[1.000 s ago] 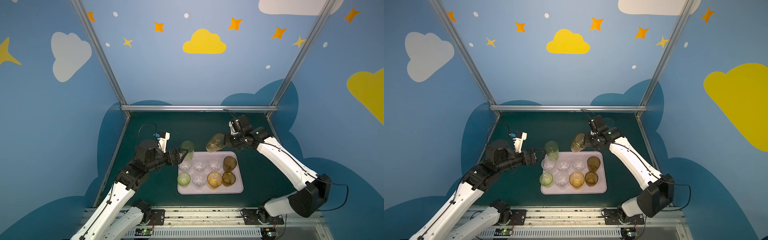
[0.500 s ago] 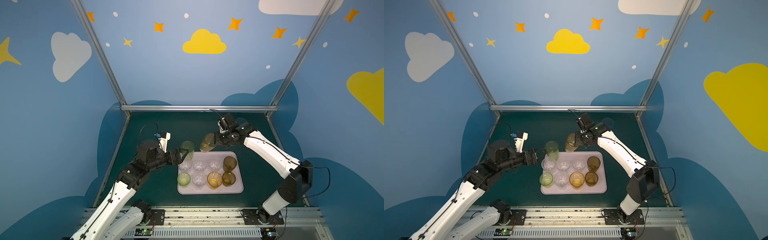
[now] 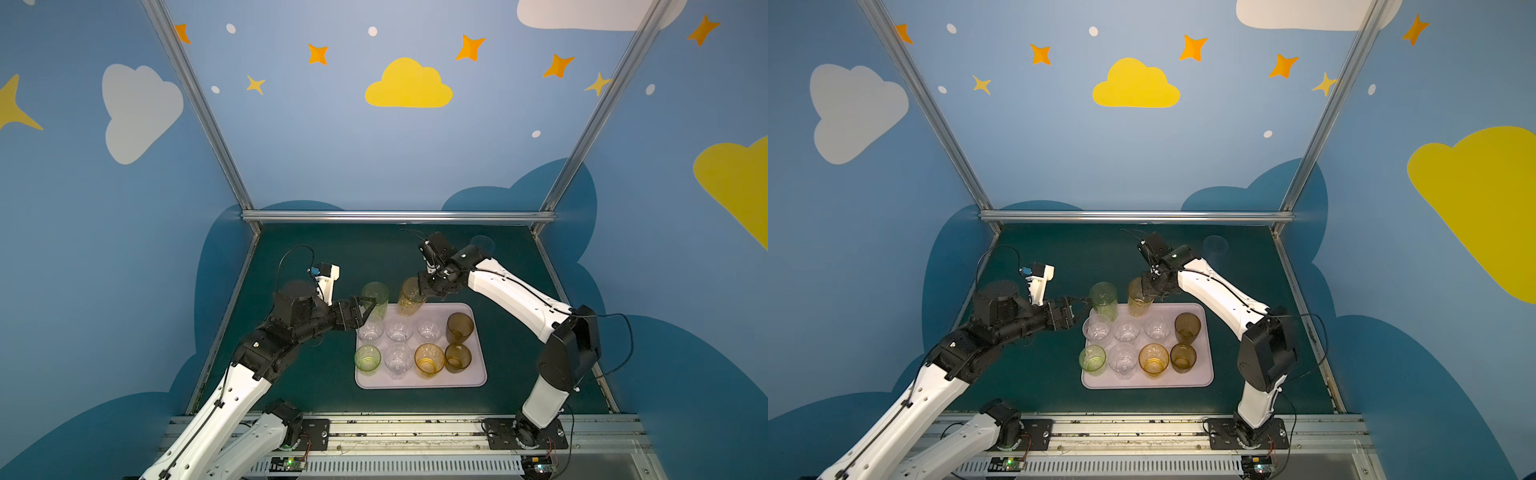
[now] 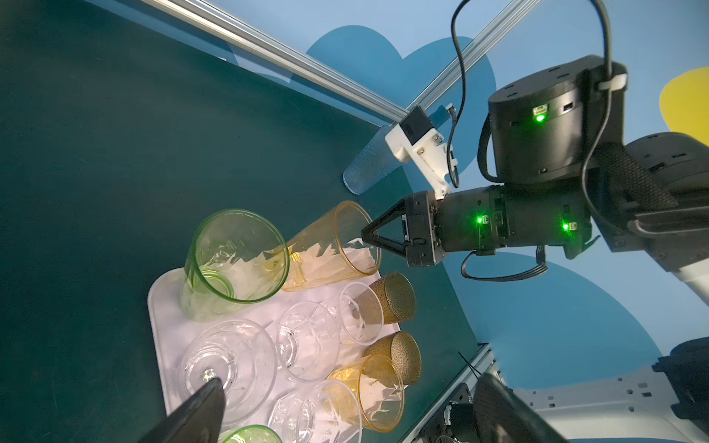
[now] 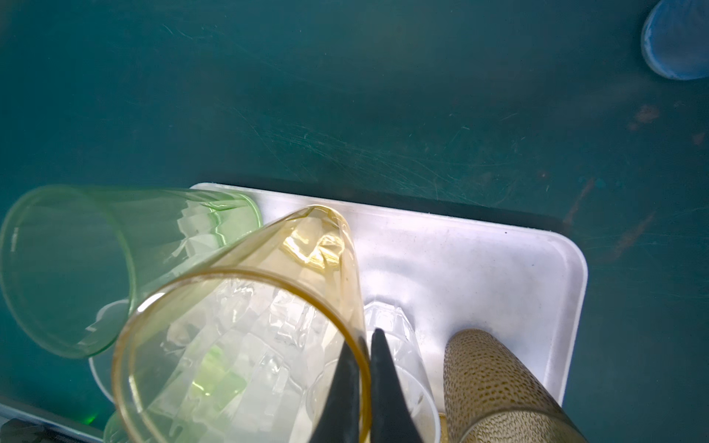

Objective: Place the glasses into the tray
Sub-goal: Place the glass on the tray.

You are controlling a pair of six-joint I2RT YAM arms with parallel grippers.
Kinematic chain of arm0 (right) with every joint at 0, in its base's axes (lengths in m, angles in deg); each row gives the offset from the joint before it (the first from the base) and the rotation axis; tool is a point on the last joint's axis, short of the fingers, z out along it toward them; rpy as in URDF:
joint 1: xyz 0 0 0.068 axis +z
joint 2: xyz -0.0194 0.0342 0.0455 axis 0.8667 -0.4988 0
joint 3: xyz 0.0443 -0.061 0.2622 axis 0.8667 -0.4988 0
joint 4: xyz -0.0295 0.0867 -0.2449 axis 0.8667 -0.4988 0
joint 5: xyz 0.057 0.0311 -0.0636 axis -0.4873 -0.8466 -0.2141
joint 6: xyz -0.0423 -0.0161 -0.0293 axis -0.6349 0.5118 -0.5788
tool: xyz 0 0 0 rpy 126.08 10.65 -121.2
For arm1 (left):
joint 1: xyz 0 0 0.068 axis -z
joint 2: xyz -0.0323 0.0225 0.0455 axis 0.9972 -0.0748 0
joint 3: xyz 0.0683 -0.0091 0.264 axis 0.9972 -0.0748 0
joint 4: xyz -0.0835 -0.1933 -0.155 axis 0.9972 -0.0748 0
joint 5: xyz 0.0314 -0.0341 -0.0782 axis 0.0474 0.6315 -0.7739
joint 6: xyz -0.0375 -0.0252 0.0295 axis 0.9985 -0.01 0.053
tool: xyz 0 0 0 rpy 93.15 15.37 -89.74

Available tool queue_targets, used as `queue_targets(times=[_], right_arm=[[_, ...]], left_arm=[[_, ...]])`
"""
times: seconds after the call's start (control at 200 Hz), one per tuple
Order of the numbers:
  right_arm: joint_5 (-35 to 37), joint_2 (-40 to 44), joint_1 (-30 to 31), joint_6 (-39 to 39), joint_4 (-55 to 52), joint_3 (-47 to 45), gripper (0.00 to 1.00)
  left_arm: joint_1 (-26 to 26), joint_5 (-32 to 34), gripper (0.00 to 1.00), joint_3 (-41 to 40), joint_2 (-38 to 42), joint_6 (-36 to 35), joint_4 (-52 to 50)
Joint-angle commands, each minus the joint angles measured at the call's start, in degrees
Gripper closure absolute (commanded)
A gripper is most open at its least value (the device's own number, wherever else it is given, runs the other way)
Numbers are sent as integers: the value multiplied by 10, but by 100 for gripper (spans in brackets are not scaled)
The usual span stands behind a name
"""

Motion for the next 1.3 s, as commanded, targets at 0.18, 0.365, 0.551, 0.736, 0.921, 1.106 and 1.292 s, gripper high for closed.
queue_targets(times=[0.18,0.365,0.551,0.736,0.921,1.106,1.292], right_arm=[[12,-30,9,-2,-24,31,100],[6,-43,10,-3,-28,39,96],[4,-46,10,-2,-30,42,84],[9,-42,10,4,-40,49,49],[18,-21,11,7,-38,52,33],[51,-4,10,9,-55,69,26],[56,36,13,16,-49,55,19]], left_arm=[[2,8,0,-11,9,2,0],[1,11,0,-12,7,1,1],[1,14,0,-14,5,0,1],[1,22,0,-14,9,-2,0],[1,37,0,-15,14,-5,-7],[1,51,0,-24,15,-6,-2],[1,68,0,-13,11,-13,-12]])
